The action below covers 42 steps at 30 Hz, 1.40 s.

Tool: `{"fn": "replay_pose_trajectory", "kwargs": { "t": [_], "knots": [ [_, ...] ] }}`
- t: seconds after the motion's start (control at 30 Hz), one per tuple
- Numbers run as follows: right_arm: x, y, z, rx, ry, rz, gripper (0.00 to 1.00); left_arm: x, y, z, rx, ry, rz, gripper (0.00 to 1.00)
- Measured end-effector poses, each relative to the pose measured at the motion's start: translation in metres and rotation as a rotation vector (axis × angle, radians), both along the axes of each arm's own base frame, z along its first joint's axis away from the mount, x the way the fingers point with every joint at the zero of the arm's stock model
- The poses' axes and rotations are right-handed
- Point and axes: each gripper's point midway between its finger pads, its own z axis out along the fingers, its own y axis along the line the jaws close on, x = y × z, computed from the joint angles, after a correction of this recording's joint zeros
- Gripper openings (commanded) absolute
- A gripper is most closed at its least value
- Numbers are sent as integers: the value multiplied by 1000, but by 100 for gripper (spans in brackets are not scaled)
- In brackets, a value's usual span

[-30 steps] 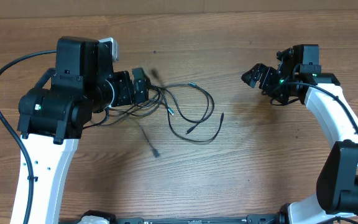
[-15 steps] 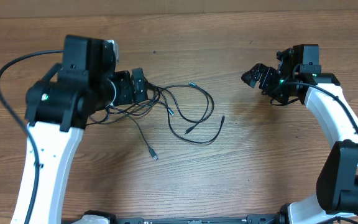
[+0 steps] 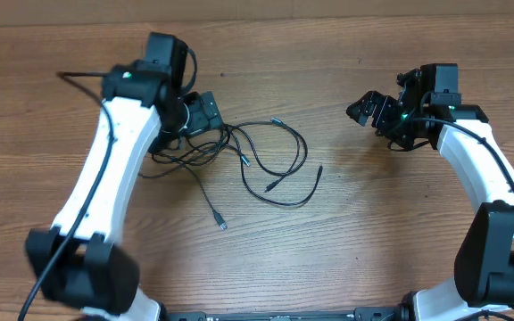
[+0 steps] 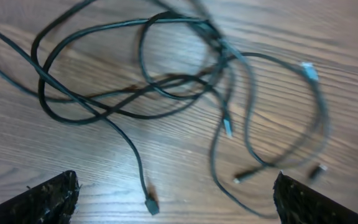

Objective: Untangle cables

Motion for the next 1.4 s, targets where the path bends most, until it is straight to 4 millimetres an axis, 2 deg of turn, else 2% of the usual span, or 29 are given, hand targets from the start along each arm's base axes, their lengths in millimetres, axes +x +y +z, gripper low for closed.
{"fn": "replay_pose_trajectory", "kwargs": {
  "t": [0.17,0.33,0.6,0.73,0.83,0.9,1.2,1.4],
  "knots": [
    [0,0,0,-3,-3,7,100,9,2,-42,35,92,53,99],
    [0,0,0,-7,-5,13,100,9,4,-72,56,167,85,98],
    [0,0,0,-8,-6,16,100,17,5,-94,74,181,102,100],
    [0,0,0,-8,-7,15,100,22,5,-106,81,186,103,96],
    [0,0,0,-9,-7,18,100,24,5,-110,83,186,105,86],
    [0,0,0,-9,-7,18,100,25,6,-110,89,179,108,84],
    [-1,0,0,-10,-5,18,100,30,15,-110,137,155,138,83],
    [-1,0,-1,-9,-4,18,100,34,18,-112,152,132,142,87]
  ]
}}
